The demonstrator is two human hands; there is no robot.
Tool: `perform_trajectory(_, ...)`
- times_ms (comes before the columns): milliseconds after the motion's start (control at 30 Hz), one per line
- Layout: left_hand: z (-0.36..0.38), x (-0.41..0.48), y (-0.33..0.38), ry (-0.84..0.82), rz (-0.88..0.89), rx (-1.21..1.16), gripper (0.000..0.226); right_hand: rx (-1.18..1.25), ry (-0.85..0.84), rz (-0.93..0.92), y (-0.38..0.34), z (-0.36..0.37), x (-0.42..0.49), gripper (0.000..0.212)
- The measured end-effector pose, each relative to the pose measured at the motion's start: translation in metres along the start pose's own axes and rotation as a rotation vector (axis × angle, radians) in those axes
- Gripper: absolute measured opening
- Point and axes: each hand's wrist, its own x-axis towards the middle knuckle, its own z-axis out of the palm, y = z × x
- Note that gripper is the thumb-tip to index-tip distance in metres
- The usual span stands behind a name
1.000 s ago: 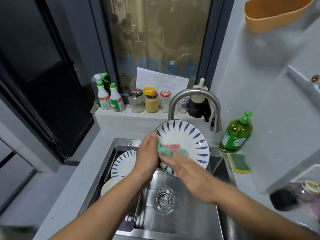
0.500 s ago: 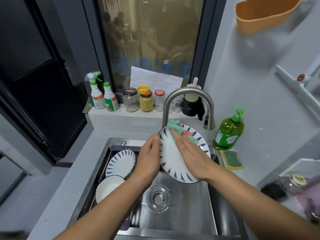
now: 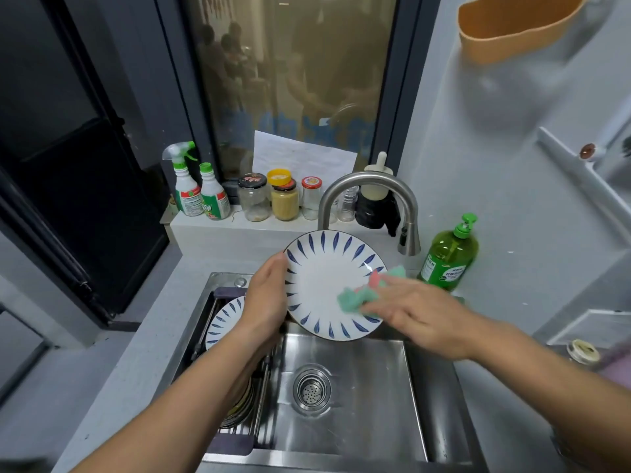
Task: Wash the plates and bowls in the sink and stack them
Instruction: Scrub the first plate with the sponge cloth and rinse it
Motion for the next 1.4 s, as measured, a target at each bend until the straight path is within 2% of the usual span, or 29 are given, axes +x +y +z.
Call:
perform_trajectory(100, 0.008, 0.001, -0.001, -0.035, 0.003, 0.040, 0.036, -0.174, 0.087, 0.026, 0.023, -0.005, 0.007, 0.081)
perform_trajectory(167, 0.015, 0.004, -0.001, 0.002, -0.010, 0.025, 0.036, -0.172, 0.180, 0.041, 0.018, 0.007, 0.006, 0.078)
perform_trajectory(300, 0.021, 0.008, -0.009, 0.085, -0.080, 0.035, 0.033, 0.065, 0.364, -0.027, -0.020, 0.055, -0.016, 0.053)
perform_trajectory(400, 0.030, -0.001, -0.010, 0.035, -0.220, -0.024, 0.035, 0.279, 0.563, 0.091, -0.038, 0.066, -0.005, 0.043)
perform_trajectory(467, 0.036, -0.002, -0.007, 0.009, -0.324, -0.091, 0.035, 0.356, 0.629, 0.115, -0.044, 0.062, 0.007, 0.035)
perform_trajectory(700, 0.026, 0.001, 0.003, -0.125, -0.617, -0.118, 0.041, 0.328, 0.686, 0.055, -0.045, 0.045, 0.013, 0.025)
perform_trajectory(900, 0.020, -0.006, 0.008, -0.249, -0.742, -0.267, 0.047, 0.171, 0.608, -0.046, -0.047, 0.037, 0.011, 0.030)
perform_trajectory(1000, 0.018, -0.009, 0.014, -0.294, -0.757, -0.305, 0.042, 0.248, 0.595, 0.014, -0.049, 0.031, 0.011, 0.030)
perform_trajectory(1100, 0.014, -0.011, 0.014, -0.328, -0.711, -0.281, 0.037, 0.439, 0.610, 0.137, -0.052, 0.022, 0.012, 0.036)
perform_trajectory(1167, 0.006, -0.013, 0.007, -0.416, -0.638, -0.149, 0.056, 0.573, 0.635, 0.204, -0.049, 0.014, 0.012, 0.043)
perform_trajectory(1200, -0.001, -0.011, 0.001, -0.474, -0.571, -0.026, 0.063, 0.640, 0.651, 0.230, -0.047, 0.010, 0.011, 0.044)
perform_trajectory(1300, -0.014, -0.009, -0.008, -0.555, -0.281, 0.279, 0.064, 0.790, 0.674, 0.275, -0.042, -0.004, 0.009, 0.040)
perform_trajectory(1400, -0.015, -0.004, -0.015, -0.491, -0.067, 0.194, 0.069, 0.926, 0.686, 0.296, -0.040, -0.012, 0.009, 0.039)
